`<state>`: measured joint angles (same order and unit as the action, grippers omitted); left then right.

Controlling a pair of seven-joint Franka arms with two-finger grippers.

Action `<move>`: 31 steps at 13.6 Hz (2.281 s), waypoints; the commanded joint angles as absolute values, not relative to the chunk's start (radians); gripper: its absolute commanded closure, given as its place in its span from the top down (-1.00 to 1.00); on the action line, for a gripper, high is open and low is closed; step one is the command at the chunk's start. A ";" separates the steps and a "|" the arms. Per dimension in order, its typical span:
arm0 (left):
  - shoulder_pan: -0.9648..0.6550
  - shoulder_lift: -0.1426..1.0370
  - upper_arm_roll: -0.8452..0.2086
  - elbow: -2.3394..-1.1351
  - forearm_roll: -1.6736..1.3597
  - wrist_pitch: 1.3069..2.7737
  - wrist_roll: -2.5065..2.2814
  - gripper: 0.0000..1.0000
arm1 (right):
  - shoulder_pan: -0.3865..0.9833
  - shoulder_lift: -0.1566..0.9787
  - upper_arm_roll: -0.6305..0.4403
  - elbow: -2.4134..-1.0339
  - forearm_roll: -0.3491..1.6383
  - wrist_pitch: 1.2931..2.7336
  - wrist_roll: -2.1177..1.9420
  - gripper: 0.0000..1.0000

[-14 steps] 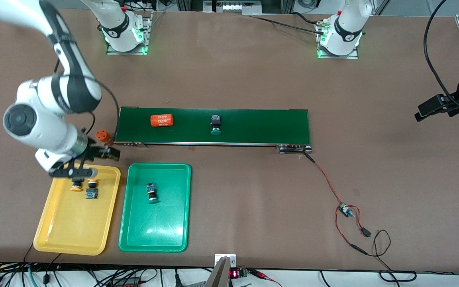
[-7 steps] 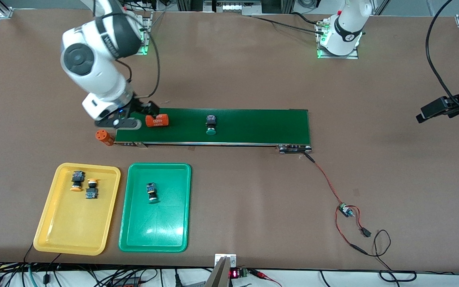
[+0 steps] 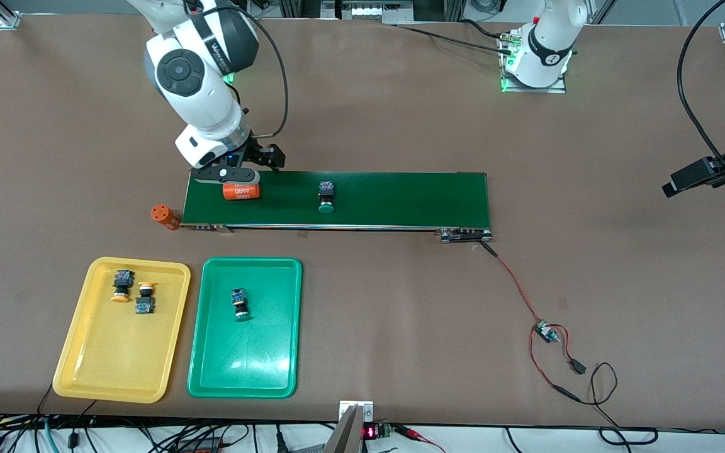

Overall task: Sort buttons by color to trays
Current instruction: 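Move the right gripper back over the belt toward the green button, then grasp the green button on the belt with the right gripper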

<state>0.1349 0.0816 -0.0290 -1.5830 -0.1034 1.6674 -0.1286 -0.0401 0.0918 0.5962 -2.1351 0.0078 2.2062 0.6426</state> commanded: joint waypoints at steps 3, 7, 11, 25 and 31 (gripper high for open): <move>0.140 0.094 -0.031 -1.549 -0.130 1.638 -0.118 1.00 | -0.018 0.139 0.630 -2.145 0.023 2.270 0.698 1.00; 0.140 0.094 -0.031 -1.551 -0.132 1.638 -0.118 1.00 | -0.008 0.189 0.641 -2.145 0.006 2.307 0.692 1.00; 0.138 0.092 -0.031 -1.549 -0.130 1.637 -0.120 1.00 | 0.006 0.230 0.641 -2.145 -0.087 2.307 0.699 1.00; 0.124 0.066 -0.127 -1.546 -0.002 1.585 -0.133 1.00 | 0.003 0.308 0.637 -2.134 -0.163 2.362 0.787 1.00; 0.129 0.054 -0.132 -1.548 0.001 1.565 -0.089 1.00 | -0.003 0.350 0.586 -2.131 -0.212 2.427 0.784 1.00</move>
<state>0.1312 0.0575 -0.1206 -1.5626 -0.0228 1.5878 -0.1145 0.0012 0.3228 0.6012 -2.1423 -0.1714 2.4014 0.7645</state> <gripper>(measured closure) 0.000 0.000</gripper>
